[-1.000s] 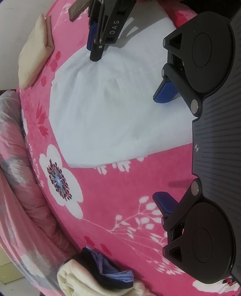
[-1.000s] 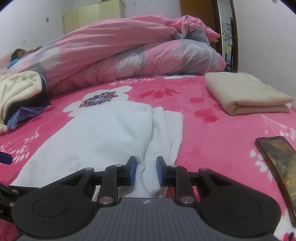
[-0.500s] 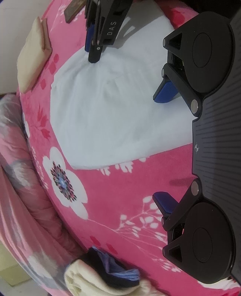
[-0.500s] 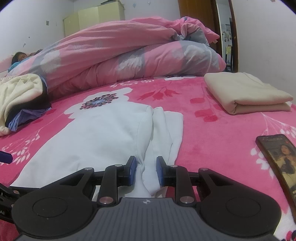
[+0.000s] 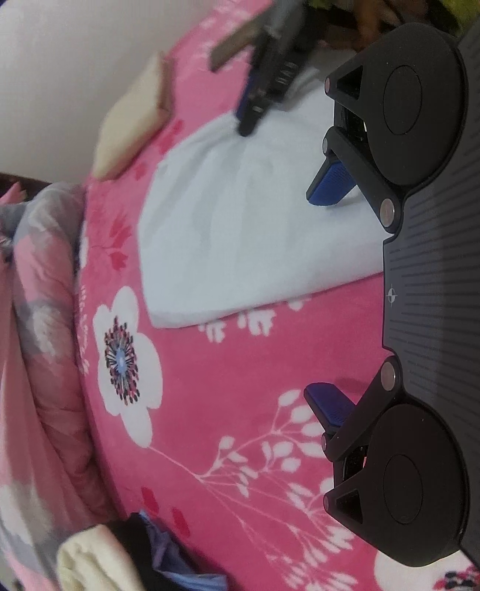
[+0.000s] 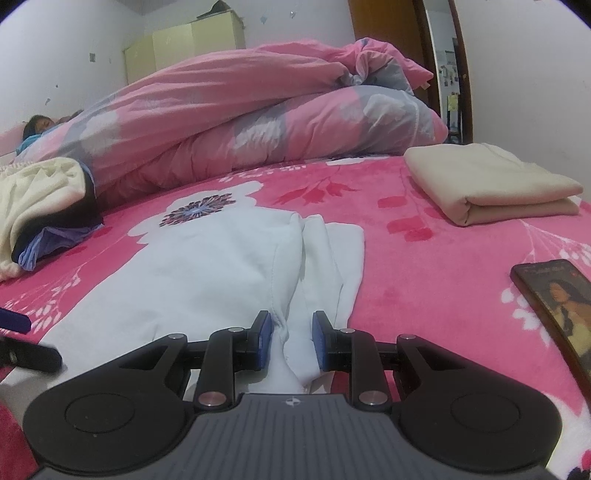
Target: Fold clothes
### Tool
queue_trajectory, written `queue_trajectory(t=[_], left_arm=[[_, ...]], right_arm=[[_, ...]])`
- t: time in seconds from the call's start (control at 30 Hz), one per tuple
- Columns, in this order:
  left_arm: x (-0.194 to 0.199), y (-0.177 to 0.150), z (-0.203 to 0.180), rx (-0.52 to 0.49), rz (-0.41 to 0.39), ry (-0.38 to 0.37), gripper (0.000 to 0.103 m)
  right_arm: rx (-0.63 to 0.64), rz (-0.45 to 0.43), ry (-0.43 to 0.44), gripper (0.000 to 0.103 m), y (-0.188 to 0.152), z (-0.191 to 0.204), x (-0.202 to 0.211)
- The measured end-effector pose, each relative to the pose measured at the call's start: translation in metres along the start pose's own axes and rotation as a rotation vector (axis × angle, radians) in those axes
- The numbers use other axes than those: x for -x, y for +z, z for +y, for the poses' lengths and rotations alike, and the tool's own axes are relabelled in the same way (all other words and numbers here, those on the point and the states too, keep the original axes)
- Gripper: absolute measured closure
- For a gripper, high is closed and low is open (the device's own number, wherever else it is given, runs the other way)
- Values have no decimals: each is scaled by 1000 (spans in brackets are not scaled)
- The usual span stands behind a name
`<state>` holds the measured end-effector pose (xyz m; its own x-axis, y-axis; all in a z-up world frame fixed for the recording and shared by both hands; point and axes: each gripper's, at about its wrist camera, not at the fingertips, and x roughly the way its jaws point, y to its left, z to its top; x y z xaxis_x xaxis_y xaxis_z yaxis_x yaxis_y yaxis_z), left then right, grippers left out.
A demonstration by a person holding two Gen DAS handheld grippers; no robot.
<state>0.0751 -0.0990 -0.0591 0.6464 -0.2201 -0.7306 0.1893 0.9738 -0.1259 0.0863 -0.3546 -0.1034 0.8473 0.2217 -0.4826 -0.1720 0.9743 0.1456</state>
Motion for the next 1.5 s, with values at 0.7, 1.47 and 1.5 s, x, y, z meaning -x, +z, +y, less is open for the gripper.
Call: queue_trajectory(t=[0.7,1.47,1.5], left_arm=[[-63,38,85,269,47,-412,25],[-157,81,104,343,110,-710,72],[-157,81,103,349,106,-709,75]], right_arm=[[-441,228,261,31,51,-86,-16],[-428,474,507,37,86,-71,-143],[-426,474,504,46,86,-71,-144]])
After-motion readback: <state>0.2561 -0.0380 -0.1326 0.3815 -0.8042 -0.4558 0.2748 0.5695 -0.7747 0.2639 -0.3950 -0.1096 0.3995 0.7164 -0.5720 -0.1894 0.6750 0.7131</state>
